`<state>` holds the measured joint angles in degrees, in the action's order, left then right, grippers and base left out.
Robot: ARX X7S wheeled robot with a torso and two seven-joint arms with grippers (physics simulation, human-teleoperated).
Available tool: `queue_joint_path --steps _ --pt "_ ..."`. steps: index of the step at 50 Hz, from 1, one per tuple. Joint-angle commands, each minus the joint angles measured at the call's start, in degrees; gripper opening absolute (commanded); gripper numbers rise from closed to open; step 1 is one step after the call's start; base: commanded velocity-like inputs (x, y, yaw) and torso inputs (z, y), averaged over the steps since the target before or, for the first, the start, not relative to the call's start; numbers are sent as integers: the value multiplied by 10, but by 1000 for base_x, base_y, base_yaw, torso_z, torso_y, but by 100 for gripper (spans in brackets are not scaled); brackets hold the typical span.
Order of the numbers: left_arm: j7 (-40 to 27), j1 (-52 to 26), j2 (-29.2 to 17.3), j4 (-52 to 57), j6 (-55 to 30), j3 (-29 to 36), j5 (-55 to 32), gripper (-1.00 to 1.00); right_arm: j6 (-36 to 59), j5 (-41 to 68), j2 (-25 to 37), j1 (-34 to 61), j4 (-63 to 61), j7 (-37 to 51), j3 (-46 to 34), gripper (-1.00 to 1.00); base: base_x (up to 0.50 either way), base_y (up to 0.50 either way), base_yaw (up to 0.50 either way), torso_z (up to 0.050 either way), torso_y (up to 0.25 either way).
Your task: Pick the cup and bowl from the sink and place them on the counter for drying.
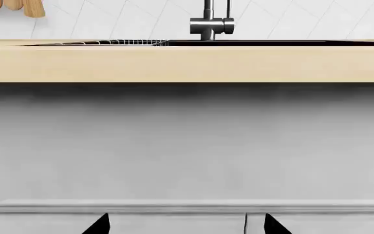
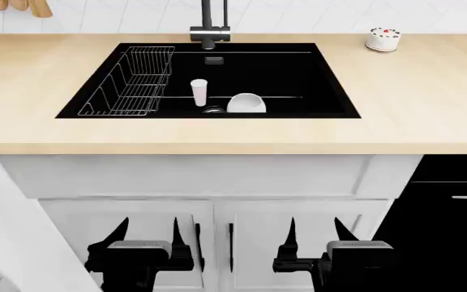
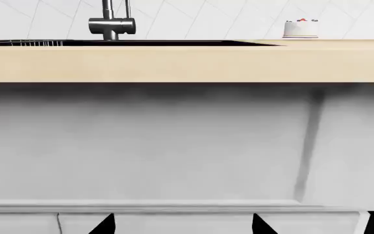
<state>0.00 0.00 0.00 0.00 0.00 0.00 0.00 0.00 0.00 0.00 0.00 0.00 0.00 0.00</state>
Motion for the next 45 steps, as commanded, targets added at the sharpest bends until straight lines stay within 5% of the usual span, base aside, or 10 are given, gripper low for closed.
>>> queue_joint_path --steps 1,37,45 --pt "-6 2 -9 3 -2 11 -13 100 5 8 9 3 8 9 -14 100 0 0 0 0 0" --pt "-50 -8 -43 -1 -7 38 -74 100 18 28 49 5 -1 55 -63 100 0 0 0 0 0" --pt "-54 -8 -47 -1 1 43 -81 100 19 30 54 4 -3 64 -69 100 0 0 0 46 0"
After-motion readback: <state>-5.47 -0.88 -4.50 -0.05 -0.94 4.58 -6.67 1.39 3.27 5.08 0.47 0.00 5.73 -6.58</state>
